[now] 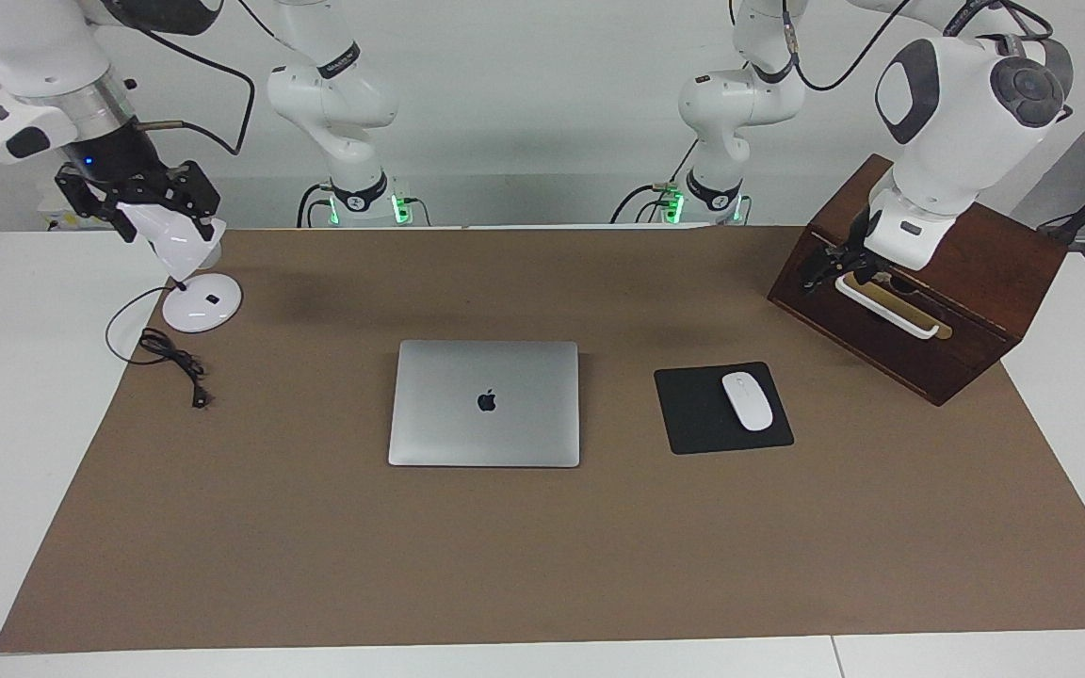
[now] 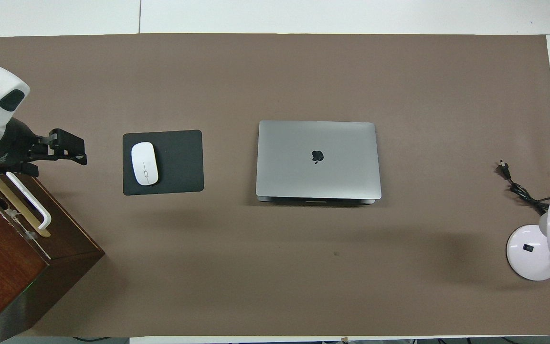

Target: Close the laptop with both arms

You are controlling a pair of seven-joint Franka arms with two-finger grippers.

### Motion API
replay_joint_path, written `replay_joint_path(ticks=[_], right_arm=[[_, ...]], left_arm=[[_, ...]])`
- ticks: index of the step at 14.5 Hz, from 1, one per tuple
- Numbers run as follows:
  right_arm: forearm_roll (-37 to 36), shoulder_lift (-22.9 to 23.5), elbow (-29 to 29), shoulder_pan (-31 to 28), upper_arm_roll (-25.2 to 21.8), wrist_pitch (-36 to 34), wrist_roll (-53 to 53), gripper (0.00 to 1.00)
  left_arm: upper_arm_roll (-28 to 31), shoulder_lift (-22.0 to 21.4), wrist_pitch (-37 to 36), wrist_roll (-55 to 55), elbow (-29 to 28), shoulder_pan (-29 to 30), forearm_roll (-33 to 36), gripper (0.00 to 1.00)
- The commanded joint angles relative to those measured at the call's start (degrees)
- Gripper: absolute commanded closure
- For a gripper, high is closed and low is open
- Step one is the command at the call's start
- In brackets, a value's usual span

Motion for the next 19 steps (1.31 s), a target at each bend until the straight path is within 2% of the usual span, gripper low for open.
replay_joint_path(ticks=[1, 5, 7, 12, 16, 19], right_arm=[[1.01, -0.14, -0.11, -1.73, 1.79, -0.64, 1.09, 0.00], [1.36, -0.14, -0.20, -2.09, 1.96, -0.47, 1.09, 0.00], [1.37, -0.14, -0.29, -2.09, 1.96, -0.47, 1.09, 0.00], [1.37, -0.14, -0.38, -2.09, 1.96, -0.55, 1.09, 0.00], [1.19, -0.14, -0.29, -2.17, 1.97, -0.55, 1.18, 0.00], [0.93, -0.14, -0.20, -2.35, 1.97, -0.55, 1.18, 0.00]], left_arm=[[0.61, 1.69, -5.23, 0.64, 4.32, -0.84, 1.29, 0.00], [0.88, 1.43, -1.81, 0.21, 3.52, -0.93, 1.29, 0.00], [0.00, -0.06, -5.57, -0.05, 2.65, -1.11, 1.29, 0.00], [-0.53, -0.24, -6.11, 0.29, 2.73, -1.02, 1.20, 0.00], [-0.18, -0.07, -1.12, 0.47, 2.21, -1.11, 1.20, 0.00], [-0.26, -0.07, -0.23, 0.47, 0.63, -1.11, 1.20, 0.00]])
